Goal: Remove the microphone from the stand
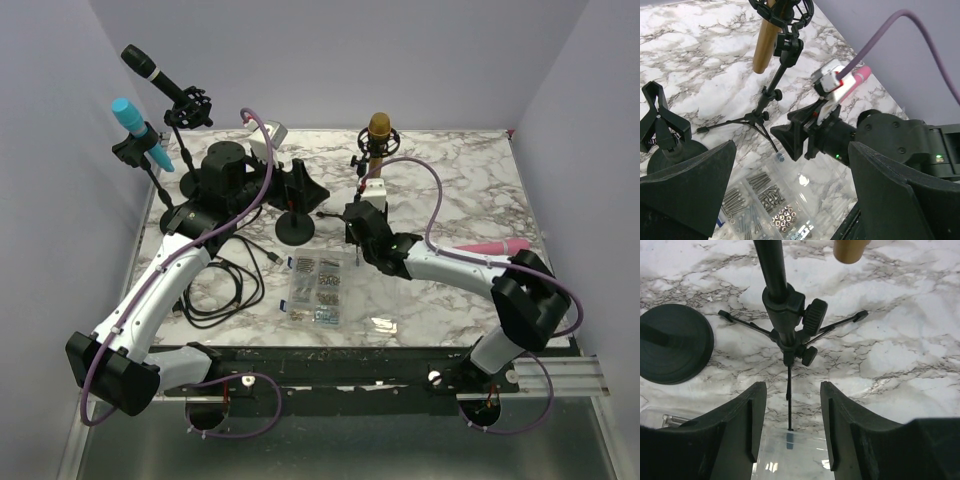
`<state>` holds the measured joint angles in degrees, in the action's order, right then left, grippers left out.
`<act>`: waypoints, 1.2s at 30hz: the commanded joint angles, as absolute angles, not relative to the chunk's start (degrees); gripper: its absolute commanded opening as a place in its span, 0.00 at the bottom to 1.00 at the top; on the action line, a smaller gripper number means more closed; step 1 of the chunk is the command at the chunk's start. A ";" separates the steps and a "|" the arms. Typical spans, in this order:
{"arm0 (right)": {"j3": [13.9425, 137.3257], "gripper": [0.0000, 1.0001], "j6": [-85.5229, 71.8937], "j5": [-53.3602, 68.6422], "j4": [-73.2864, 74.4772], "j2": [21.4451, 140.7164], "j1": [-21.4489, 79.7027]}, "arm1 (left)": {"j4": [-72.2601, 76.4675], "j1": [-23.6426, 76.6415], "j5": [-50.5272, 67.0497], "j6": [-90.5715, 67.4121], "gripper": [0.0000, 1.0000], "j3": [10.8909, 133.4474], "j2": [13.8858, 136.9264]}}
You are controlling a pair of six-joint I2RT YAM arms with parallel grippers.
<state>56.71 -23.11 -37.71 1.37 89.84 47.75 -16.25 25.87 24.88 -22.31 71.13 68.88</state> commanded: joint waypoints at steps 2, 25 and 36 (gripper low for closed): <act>55.69 0.50 -24.91 -35.98 -4.95 96.09 46.59 | -16.10 26.09 24.17 -21.65 0.99 71.21 67.91; 61.71 0.19 -18.63 -38.85 -13.94 111.21 42.63 | -16.26 26.10 24.14 -21.62 0.99 71.43 68.03; 64.40 0.57 -17.74 -39.00 -9.75 109.30 42.40 | -16.20 26.08 24.40 -21.80 0.99 71.43 68.38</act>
<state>62.11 -17.82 -38.06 -11.44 110.69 42.74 -16.25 25.91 24.88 -22.28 71.13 68.88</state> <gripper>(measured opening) 0.483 0.980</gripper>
